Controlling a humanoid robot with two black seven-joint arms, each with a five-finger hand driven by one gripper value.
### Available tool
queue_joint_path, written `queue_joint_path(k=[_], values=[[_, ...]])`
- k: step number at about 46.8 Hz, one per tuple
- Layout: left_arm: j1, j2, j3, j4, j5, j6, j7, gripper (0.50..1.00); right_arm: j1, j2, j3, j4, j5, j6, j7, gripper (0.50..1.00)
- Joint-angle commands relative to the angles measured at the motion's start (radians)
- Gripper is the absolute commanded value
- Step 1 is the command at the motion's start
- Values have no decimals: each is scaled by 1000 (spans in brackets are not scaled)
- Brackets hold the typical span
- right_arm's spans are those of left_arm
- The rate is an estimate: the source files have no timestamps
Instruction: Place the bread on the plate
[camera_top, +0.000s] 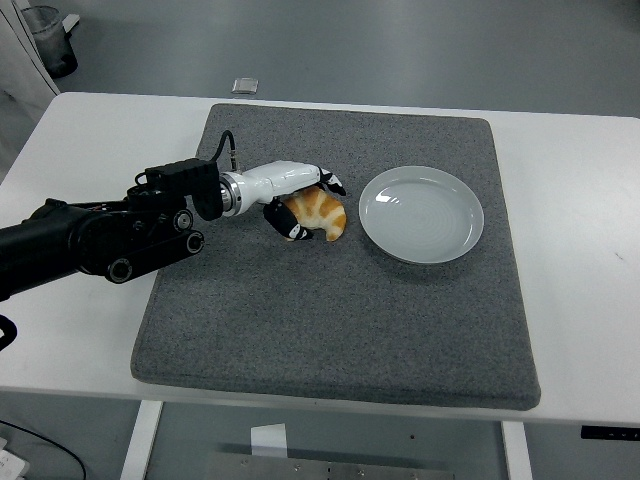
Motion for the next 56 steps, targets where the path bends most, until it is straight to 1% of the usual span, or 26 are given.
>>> queue_joint_path(k=[1,3,7,10,11,13,15,24,29,38,49,56], values=[[0,0,0,-1,0,-2,0,735,0,0,0,0,0,0,0,932],[0,0,2,-1,1,-4,-2,705,0,0,0,0,0,0,0,932],[0,2,2,-1,27,-4,-4,662,0,0,-1,0,0,0,0,932],[2,3,2,-2,67,-4,-14,596,0,0,0,0,0,0,0,932],[2,3,2,-2,79,-4,-19,581,0,0,0,0,0,0,0,932],[5,3,0,-2,98,-5,-25,527,0,0,0,0,0,0,0,932],[5,5,0,-4,105,-7,-28,500,0,0,0,0,0,0,0,932],[2,12,-6,-10,105,-16,-30,500,0,0,0,0,0,0,0,932],[-6,18,-17,-13,101,-39,-36,500,0,0,0,0,0,0,0,932],[-38,45,-44,-19,84,-51,-50,500,0,0,0,0,0,0,0,932],[-95,52,-124,-19,21,-143,-60,500,0,0,0,0,0,0,0,932],[-138,45,-141,-19,7,-157,-62,500,0,0,0,0,0,0,0,932]])
